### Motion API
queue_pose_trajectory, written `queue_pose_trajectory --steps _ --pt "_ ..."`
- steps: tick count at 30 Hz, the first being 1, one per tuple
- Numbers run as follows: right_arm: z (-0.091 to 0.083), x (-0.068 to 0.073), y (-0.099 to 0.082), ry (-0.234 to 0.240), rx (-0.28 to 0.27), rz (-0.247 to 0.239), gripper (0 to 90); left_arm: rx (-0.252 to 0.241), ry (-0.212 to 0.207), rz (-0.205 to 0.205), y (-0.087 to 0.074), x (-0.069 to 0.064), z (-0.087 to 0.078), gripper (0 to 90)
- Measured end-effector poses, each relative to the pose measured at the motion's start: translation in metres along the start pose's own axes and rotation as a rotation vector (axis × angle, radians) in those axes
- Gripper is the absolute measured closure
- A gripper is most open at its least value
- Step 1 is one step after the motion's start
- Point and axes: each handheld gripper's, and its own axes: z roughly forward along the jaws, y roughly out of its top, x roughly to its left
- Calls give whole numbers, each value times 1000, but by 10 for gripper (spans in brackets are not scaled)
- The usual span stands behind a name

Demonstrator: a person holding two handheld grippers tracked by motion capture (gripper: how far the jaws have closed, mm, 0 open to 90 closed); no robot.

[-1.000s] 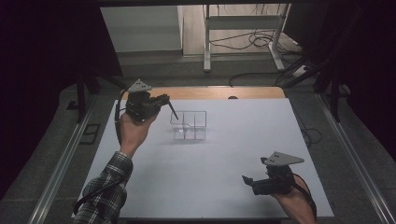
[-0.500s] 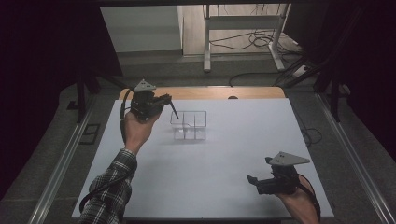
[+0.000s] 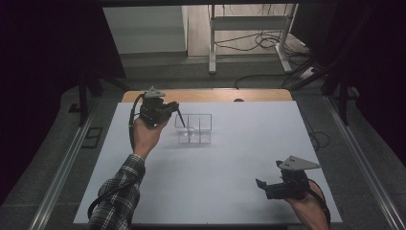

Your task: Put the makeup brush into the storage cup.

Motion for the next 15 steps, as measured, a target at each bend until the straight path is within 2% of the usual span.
queue_pose_trajectory --steps 7,15 --pt "1 -1 -2 1 2 8 0 13 -3 -11 -6 1 8 840" --pt "3 0 -2 0 13 -7 0 30 -5 -22 -15 0 18 841"
